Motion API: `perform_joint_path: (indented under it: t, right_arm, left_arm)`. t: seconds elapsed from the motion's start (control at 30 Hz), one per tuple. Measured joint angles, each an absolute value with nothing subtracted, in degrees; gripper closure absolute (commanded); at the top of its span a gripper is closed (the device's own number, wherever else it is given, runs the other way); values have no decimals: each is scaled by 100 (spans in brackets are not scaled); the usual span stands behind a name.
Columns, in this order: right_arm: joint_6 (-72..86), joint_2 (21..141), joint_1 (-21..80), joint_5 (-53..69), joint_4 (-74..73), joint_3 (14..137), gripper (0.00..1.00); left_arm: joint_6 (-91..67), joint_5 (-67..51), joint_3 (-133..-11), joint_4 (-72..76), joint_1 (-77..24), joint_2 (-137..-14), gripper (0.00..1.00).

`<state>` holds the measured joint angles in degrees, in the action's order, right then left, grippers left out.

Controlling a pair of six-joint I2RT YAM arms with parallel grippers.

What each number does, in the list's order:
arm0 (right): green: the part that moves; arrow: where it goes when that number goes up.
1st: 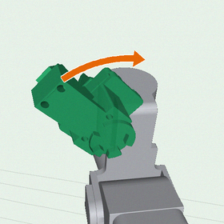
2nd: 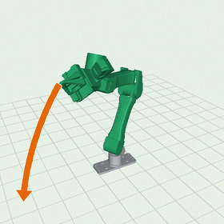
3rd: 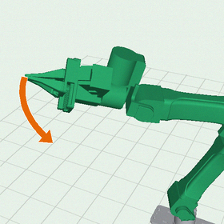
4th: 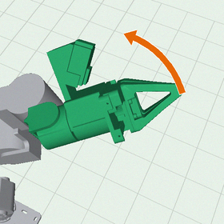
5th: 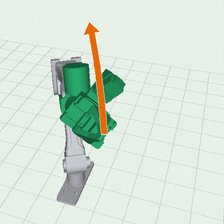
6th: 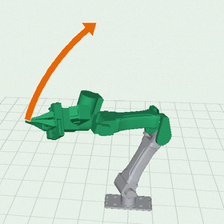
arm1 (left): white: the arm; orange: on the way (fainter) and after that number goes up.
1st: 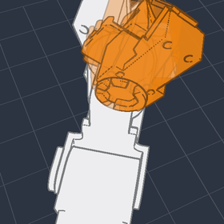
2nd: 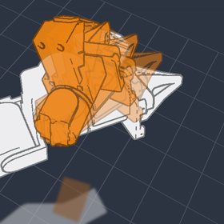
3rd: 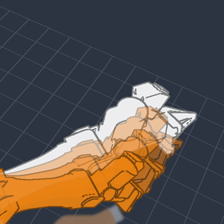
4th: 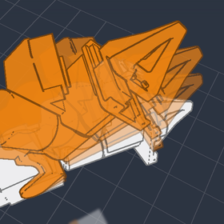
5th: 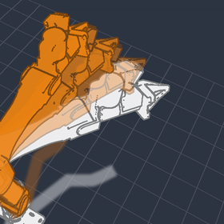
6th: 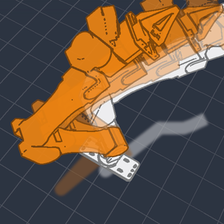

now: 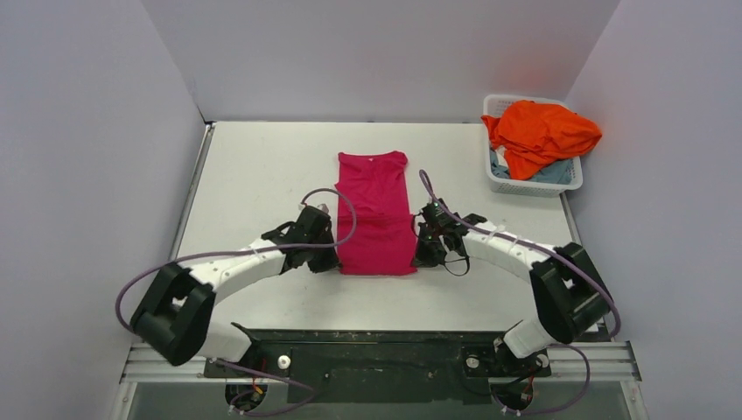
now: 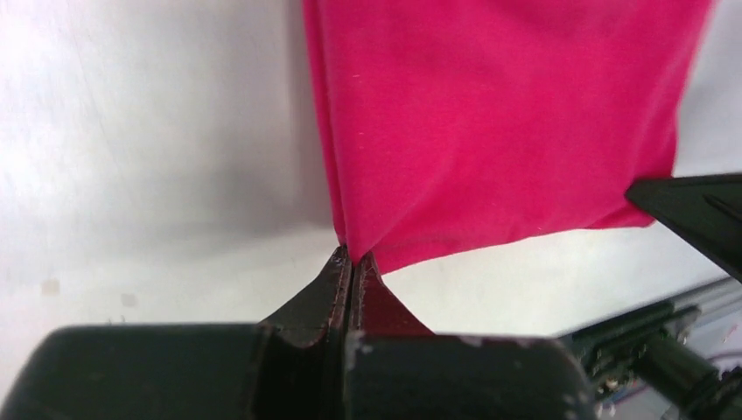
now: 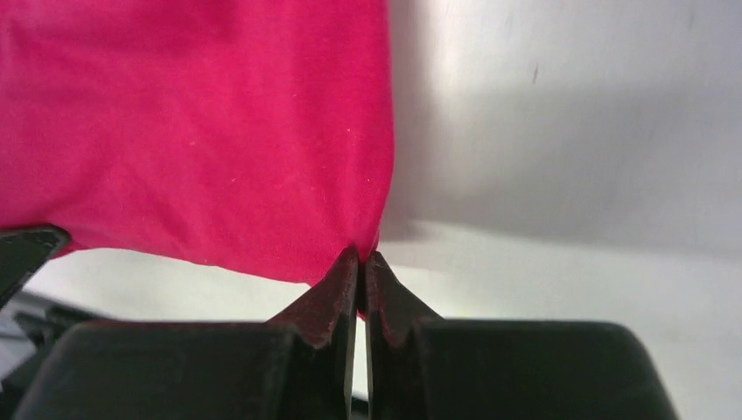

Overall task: Fold and stack the t-shirts
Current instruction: Fold the long partially folded tshirt into a neat square

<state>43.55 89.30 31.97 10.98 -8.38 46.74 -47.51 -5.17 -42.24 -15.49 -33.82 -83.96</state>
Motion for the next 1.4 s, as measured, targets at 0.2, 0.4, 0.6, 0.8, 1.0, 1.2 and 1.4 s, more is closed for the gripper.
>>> perform_joint_path:
  t: [0.2, 0.4, 0.6, 0.8, 1.0, 1.2, 1.4]
  right_arm:
    - [4366, 7441, 3562, 1678, -2082, 4407, 100]
    - [4484, 6532, 3704, 2617, -2945, 4331, 100]
    - [4370, 6412, 3607, 3212, -3542, 4886, 100]
    - [4042, 6816, 3013, 3350, -3745, 5708, 100]
    - [3710, 7417, 2620, 3341, -3804, 6379, 100]
    - [3457, 8088, 2344, 3400, -3782, 7000, 100]
    - [3334, 8838, 2071, 3553, -3747, 7498, 100]
  left_arm:
    - [-4934, -56, -4174, -2773, -4180, -6381, 100]
    - [-5203, 47, -4344, -3957, -4466, -5205, 100]
    - [-5277, 130, -4609, -4300, -4528, -4727, 100]
    - [-5275, 738, -4954, -4219, -4451, -4936, 100]
    - [-5271, 816, -4987, -3273, -3837, -5446, 100]
    - [-5168, 427, -5011, -2506, -3052, -6128, 100]
    - [-4995, 32, -5299, -2132, -2602, -6829, 100]
